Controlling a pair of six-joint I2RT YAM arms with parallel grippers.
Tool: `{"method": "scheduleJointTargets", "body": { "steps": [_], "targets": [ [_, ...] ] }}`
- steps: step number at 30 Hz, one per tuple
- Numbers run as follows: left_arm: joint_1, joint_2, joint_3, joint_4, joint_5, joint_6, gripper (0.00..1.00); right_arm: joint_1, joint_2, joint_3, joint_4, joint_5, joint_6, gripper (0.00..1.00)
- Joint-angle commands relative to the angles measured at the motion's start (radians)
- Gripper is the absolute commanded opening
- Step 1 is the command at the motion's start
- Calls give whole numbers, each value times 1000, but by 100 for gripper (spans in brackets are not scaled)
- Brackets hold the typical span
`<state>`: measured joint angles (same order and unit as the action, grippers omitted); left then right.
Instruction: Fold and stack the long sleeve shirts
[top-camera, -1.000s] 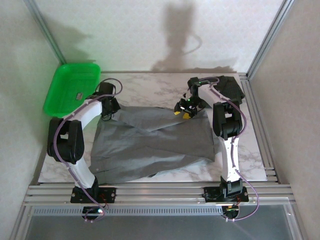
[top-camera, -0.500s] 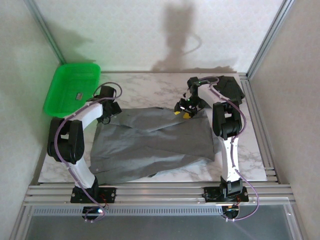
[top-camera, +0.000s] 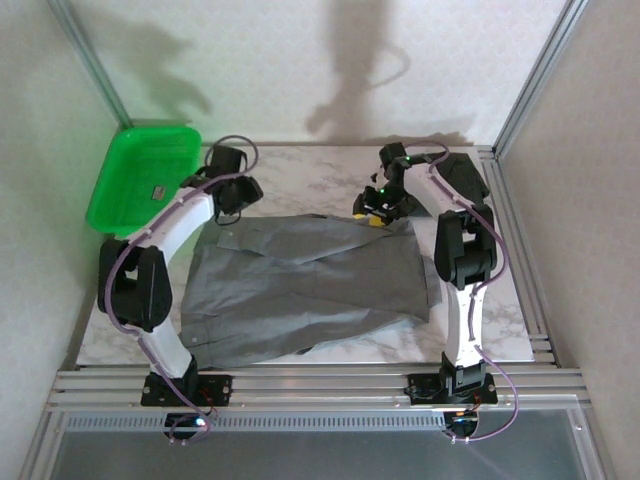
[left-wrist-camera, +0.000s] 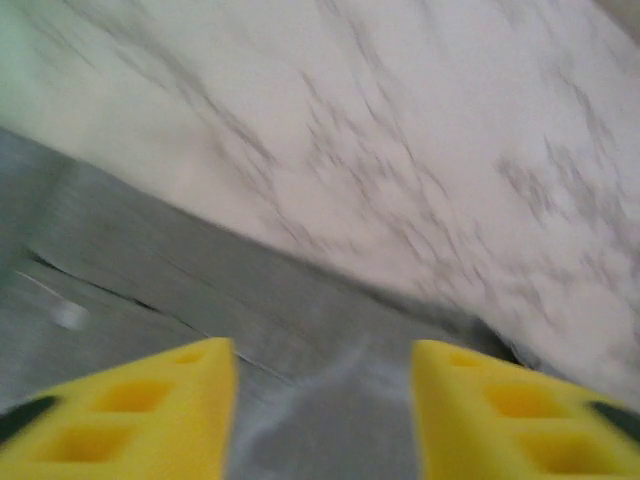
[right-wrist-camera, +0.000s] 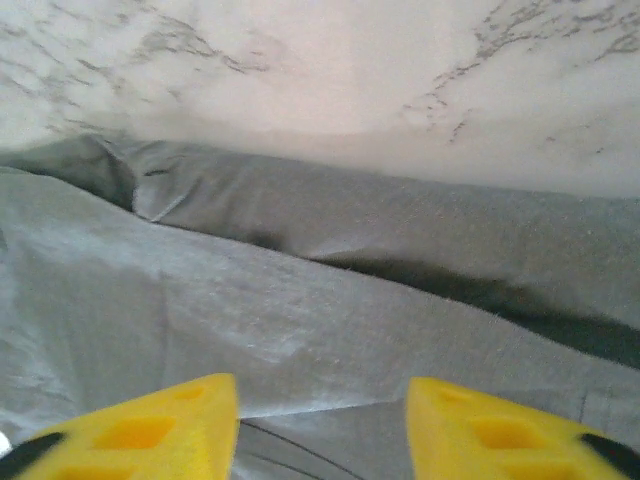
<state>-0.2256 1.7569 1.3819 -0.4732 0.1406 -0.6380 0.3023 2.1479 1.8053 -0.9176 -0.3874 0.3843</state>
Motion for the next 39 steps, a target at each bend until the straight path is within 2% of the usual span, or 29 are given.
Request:
{"method": "scheduleJointTargets", "body": {
  "steps": [1,7,14,19,24,27,29,32,36,39],
  "targets": [
    [-9,40,-120,52,131,-87,29,26,14,-62,20,-11,53,40],
    [23,79,-253,149,4,-118,20,37,94,-62,52,83,137,30],
    [75,111,-346,178,-102,-101,22,59,183,59,-34,209,166,29],
    [129,136,-344,198,-109,-90,26,91,310,267,-111,232,217,30],
    [129,204,-174,178,-70,-41,46,88,454,507,-204,273,317,31],
    [122,201,-78,138,-37,-28,62,66,464,557,-203,286,350,31],
    [111,157,-34,91,-16,-26,76,55,409,509,-145,269,333,34],
    [96,53,-17,0,10,-38,89,49,274,367,-36,182,269,44],
    [94,-103,-57,-125,56,-91,99,48,88,216,-22,130,177,57],
    [99,-232,-84,-241,34,-118,100,34,-60,116,-62,132,138,67]
  ]
}}
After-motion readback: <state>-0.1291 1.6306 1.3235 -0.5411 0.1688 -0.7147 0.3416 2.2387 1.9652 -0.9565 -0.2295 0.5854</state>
